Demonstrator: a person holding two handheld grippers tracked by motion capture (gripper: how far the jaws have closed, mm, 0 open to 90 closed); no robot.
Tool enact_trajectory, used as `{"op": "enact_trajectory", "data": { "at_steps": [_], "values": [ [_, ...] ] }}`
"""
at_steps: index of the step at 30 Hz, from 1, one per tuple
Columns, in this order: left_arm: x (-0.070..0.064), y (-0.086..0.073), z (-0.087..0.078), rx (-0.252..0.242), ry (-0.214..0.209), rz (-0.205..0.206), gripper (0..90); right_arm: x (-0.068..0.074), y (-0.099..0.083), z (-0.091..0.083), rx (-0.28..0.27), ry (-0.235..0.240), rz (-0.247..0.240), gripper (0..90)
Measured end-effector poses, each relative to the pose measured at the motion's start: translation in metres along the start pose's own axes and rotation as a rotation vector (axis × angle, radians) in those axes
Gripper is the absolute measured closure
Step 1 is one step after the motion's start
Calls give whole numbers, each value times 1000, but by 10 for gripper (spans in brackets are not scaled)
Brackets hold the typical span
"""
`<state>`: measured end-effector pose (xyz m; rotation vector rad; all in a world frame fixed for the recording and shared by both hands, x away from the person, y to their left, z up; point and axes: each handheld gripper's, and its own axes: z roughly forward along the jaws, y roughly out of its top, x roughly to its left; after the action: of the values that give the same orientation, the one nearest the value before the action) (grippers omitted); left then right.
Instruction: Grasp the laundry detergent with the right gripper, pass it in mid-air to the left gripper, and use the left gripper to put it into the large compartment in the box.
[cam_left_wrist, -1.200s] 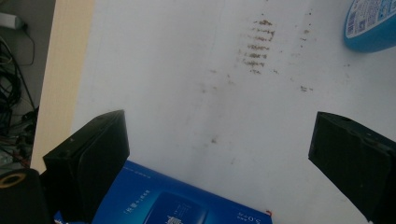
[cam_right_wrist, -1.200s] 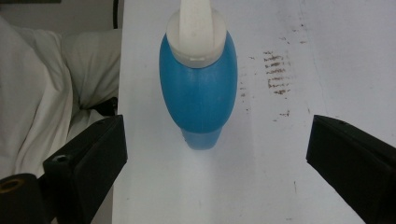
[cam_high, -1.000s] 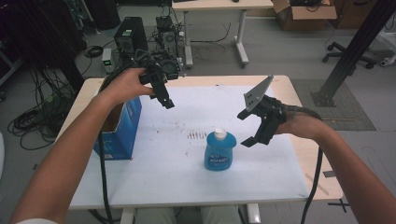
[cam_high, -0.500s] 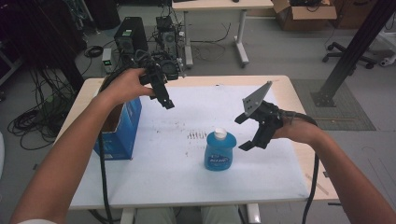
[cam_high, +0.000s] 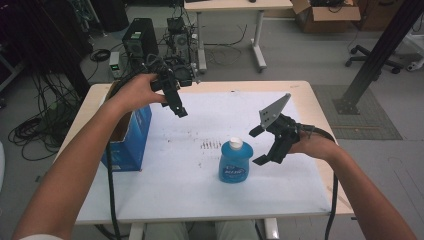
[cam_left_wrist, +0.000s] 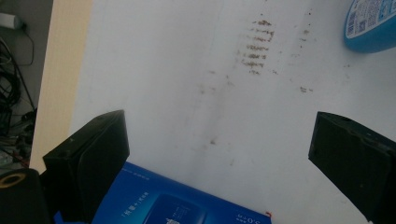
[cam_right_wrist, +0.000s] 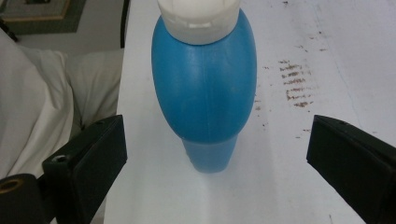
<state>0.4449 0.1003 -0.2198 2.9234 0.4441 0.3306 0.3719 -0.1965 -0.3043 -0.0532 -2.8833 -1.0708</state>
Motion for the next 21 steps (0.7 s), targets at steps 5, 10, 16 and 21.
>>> {"op": "enact_trajectory", "data": {
  "at_steps": [5, 10, 16, 21],
  "values": [
    [0, 0, 0, 0, -1, 0, 56, -1, -8, 6, -34, 4, 9, 47],
    [-1, 2, 1, 1, -3, 4, 56, -2, -17, 14, -73, 9, 24, 45],
    [-2, 2, 0, 2, -1, 3, 56, -2, -24, 19, -91, 12, 33, 47],
    [-2, 1, 0, -1, 0, 1, 56, -2, -27, 21, -106, 6, 36, 46]
  ]
}}
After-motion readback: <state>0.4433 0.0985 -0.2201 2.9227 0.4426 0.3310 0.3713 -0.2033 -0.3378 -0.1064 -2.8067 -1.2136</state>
